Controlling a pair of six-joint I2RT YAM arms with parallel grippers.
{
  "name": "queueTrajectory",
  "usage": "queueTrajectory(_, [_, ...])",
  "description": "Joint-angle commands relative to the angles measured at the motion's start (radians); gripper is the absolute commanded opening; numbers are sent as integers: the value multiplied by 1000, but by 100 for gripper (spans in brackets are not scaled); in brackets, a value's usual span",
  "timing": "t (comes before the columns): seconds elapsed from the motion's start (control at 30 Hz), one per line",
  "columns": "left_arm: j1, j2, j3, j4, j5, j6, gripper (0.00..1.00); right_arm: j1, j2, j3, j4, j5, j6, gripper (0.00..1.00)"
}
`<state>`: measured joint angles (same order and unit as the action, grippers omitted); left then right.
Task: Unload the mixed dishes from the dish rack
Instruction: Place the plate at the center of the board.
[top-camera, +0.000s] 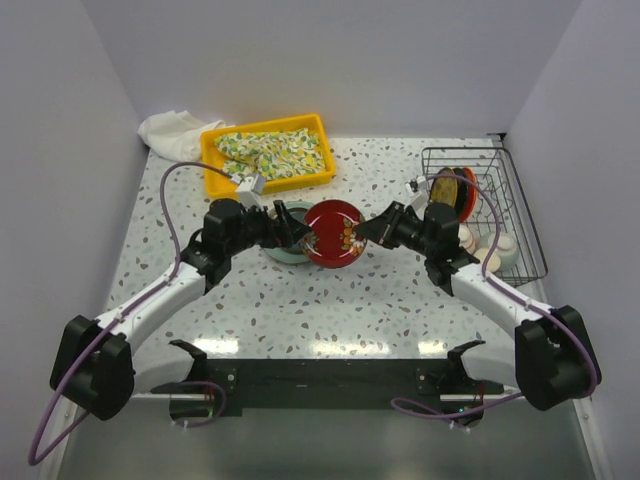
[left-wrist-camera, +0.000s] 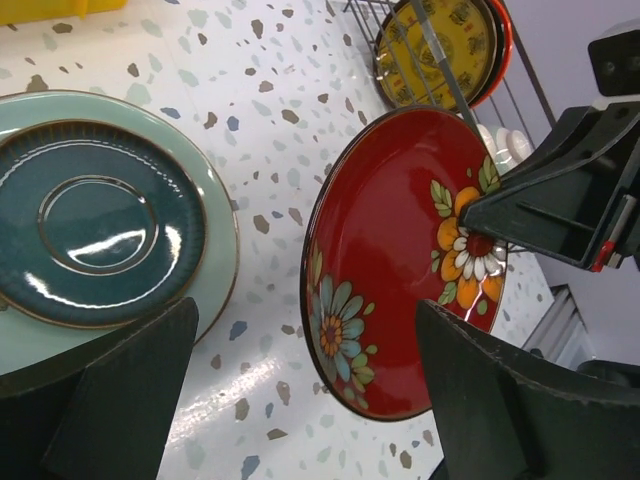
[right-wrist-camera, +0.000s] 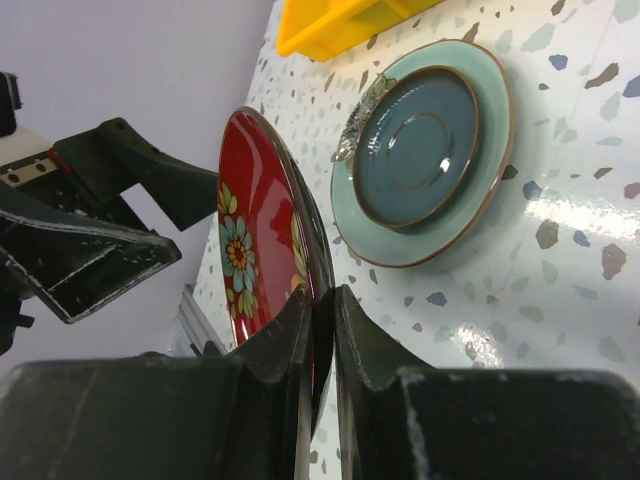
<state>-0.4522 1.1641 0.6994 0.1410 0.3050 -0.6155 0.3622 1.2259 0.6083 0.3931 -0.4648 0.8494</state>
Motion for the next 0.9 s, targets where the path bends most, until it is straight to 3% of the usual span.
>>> queueTrajectory(0.0, [-16,23,2,118,22,-98,90,23,0,2,176,-28,62,0])
queueTrajectory(0.1, [-23,45,-17,134,34,-121,84,30,6,-7,194,-23,65,0])
queueTrajectory(0.33, [-28,55,-49,160,48,-136,55,43,7,-38,242,-21,102,0])
queueTrajectory(0.53, [-32,60,-64,169,55,-144,40,47,-6,-58,244,-12,106,0])
queueTrajectory(0.8, [-33,68,-74,172,71,-150,2,49,-20,-68,233,-9,100,0])
queueTrajectory(0.87, [-34,65,-77,177,69,-155,0,47,-32,-73,221,2,91,8])
